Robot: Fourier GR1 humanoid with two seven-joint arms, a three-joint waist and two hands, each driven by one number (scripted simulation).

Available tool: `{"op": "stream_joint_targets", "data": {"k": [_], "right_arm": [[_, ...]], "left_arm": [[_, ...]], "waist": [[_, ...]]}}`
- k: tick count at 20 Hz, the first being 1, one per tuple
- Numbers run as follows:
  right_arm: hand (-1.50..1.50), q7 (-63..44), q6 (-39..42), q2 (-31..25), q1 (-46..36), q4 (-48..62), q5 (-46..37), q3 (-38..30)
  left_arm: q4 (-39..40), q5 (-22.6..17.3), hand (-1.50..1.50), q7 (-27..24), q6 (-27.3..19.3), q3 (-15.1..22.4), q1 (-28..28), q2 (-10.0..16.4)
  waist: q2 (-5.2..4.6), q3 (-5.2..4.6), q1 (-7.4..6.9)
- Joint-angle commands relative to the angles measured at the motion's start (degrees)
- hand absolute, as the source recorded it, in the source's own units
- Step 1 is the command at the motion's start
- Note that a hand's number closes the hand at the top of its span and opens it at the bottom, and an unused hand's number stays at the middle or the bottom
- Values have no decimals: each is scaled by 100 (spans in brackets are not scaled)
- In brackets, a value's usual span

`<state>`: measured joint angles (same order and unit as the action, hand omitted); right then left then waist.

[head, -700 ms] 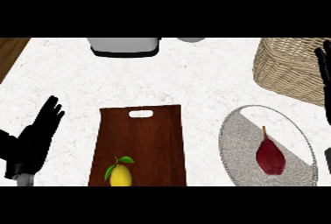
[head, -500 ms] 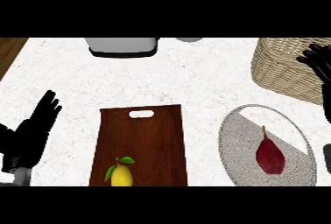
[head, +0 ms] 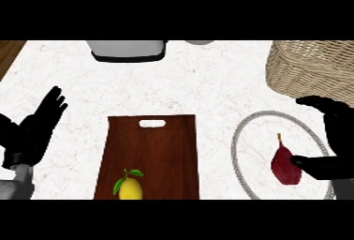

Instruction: Pick the pear from the placemat and place it in the basket

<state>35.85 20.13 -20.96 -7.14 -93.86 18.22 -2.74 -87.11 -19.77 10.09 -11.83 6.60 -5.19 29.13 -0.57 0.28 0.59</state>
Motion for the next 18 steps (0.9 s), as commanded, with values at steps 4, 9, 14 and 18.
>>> {"op": "stream_joint_targets", "data": {"k": [4,9,14,18], "right_arm": [[-150,-868,-217,-18,762,-1322,-72,-27],[-150,-2313,188,-1604,644,-1537,255,-757],[-150,-2997,61,-2891,552,-966,-712,-1624],[-150,-3588,696,-3591,267,-204,-77,-2191]], "left_arm": [[484,61,0,217,357,-277,-626,-93],[623,170,0,-88,273,-223,-245,-144],[802,139,0,-196,368,-275,-365,-173],[677,242,0,51,348,-185,-577,-217]], "waist": [[70,-31,-2],[94,-50,32],[47,-55,67],[56,-34,-30]]}}
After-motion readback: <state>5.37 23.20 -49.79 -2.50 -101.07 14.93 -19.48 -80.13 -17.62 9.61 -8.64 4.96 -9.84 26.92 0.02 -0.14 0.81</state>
